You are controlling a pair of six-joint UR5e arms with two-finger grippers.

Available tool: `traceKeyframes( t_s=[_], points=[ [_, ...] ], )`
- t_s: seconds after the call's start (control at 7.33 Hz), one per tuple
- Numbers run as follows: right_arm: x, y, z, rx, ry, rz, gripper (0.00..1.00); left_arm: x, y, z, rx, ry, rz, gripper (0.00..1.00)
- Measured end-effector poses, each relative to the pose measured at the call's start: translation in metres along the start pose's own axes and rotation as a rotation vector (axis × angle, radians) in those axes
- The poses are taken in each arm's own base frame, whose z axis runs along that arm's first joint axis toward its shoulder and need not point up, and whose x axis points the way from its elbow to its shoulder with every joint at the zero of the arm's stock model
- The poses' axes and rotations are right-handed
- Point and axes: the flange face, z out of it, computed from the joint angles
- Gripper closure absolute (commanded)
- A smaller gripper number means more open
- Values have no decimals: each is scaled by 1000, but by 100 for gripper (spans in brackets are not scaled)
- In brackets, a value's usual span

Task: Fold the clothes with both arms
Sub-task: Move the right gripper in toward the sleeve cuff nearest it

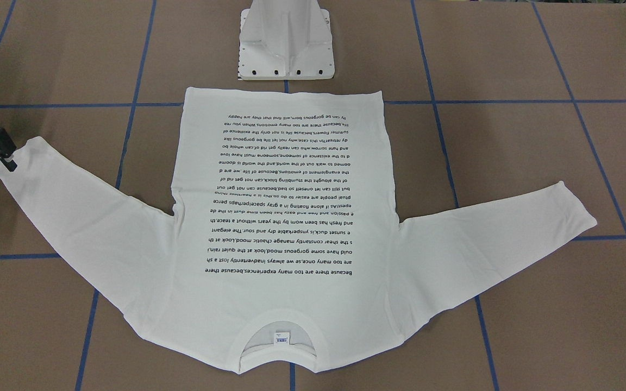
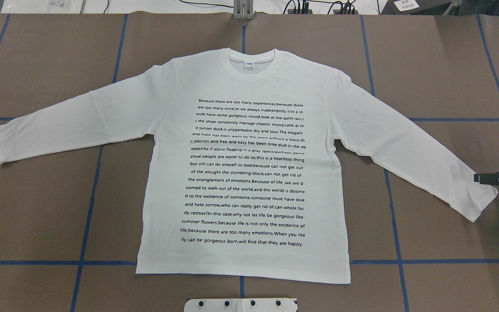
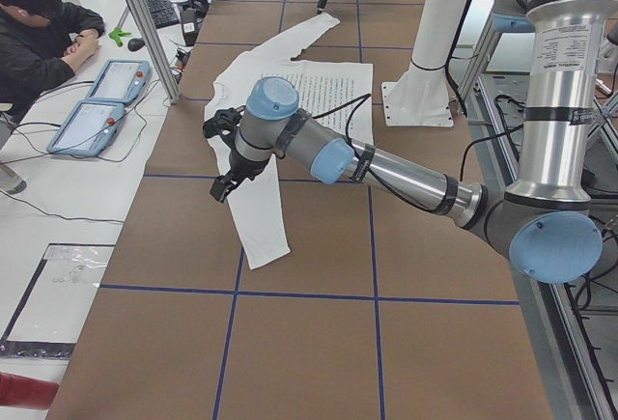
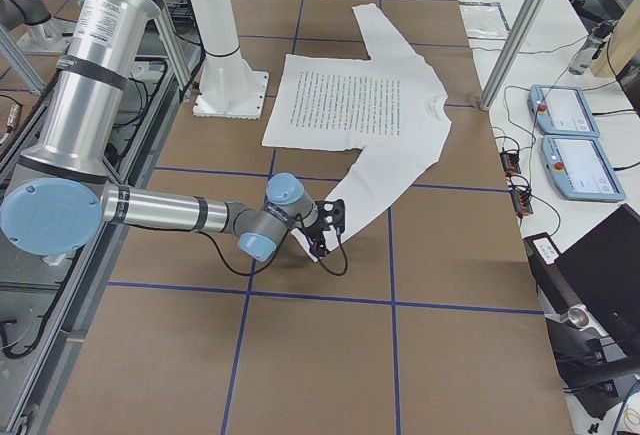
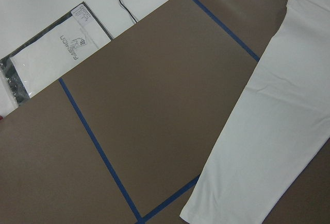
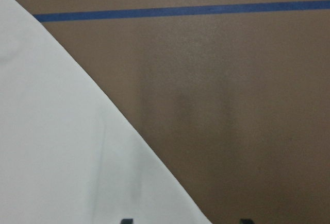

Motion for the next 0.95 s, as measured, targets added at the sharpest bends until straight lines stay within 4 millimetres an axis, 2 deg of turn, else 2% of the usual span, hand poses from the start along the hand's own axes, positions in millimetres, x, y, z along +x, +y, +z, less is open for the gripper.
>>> traceKeyframes(
  t_s=[0.27,0.68,0.95],
  points=[
    [15,8,6,3,-4,15,35,0,0,0,1,0,1,0],
    [17,12,7,-3,-6,17,41,0,0,-1,2,-1,2,0],
    [17,18,9,-15,-4,12,55,0,0,-1,2,-1,1,0]
  ],
)
